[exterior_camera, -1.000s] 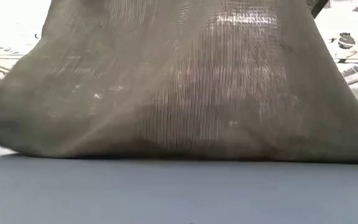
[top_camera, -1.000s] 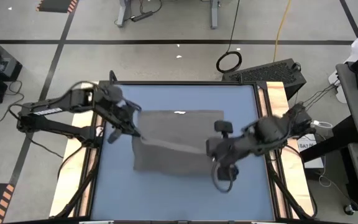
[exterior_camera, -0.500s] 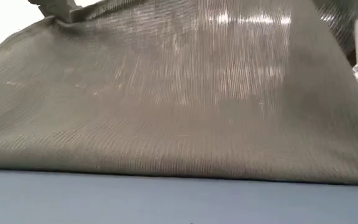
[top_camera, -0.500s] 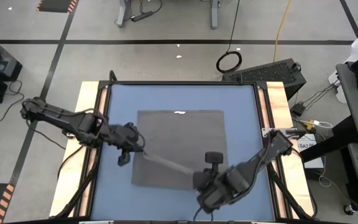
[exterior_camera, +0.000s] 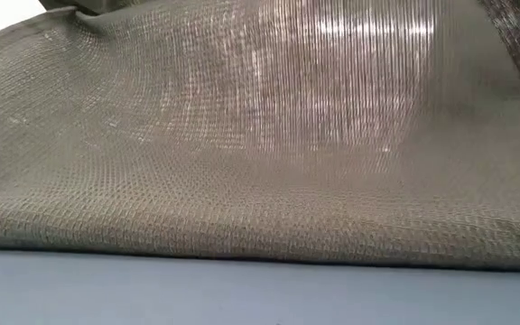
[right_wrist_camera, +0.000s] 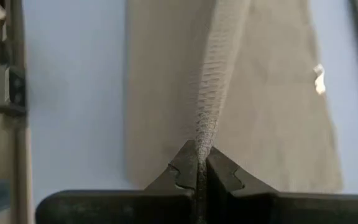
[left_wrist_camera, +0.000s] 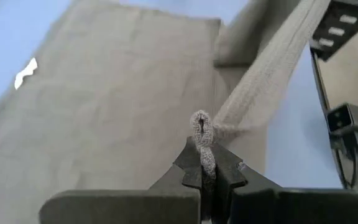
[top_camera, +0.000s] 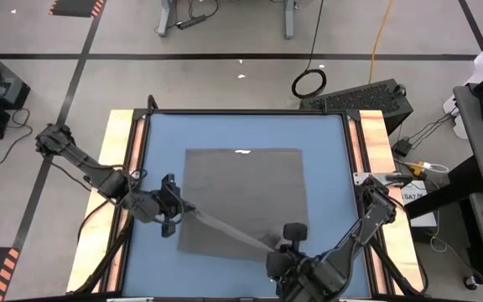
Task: Roll towel
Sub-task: Roll the gray towel
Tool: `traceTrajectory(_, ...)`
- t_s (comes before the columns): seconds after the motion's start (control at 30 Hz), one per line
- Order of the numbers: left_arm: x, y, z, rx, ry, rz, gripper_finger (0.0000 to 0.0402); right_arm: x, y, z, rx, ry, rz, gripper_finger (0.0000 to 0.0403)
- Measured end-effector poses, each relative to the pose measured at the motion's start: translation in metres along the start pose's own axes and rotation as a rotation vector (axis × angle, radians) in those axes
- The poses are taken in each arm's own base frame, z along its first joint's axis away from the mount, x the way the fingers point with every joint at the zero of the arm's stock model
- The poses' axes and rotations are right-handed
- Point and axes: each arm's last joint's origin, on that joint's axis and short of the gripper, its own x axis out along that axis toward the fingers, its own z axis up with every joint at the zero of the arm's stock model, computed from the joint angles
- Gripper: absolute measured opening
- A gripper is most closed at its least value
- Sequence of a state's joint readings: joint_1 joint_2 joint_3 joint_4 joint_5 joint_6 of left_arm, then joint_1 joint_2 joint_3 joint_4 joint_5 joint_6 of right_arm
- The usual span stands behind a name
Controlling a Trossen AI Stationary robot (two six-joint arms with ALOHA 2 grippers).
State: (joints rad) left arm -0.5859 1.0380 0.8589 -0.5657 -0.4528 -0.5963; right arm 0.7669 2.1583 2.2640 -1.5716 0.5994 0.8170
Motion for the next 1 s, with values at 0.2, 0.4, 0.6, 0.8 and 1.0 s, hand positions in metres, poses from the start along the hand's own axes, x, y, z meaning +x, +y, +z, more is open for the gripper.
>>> traceTrajectory(0.2,0.002,-0.013,-0.006,0.041,-0.049,0.036,0.0004,-0.002,-0.003,0.003,0.010,-0.112,-0.097,0.0000)
traceTrajectory(0.4,0.004,-0.017,-0.009,0.103,-0.077,0.093,0.0004,0.008,-0.010,0.008,-0.033,-0.232,-0.268,0.0000)
traceTrajectory(0.6,0.003,-0.015,-0.007,0.234,-0.138,0.206,0.0004,0.040,-0.028,0.018,-0.075,-0.247,-0.453,0.0000)
traceTrajectory(0.8,0.002,-0.011,-0.008,0.298,-0.164,0.316,0.0004,0.076,-0.049,0.025,0.008,-0.192,-0.529,0.0000)
traceTrajectory(1.0,0.000,-0.011,-0.007,0.081,-0.234,0.329,0.0004,0.098,-0.054,0.018,0.193,-0.076,-0.462,0.0000)
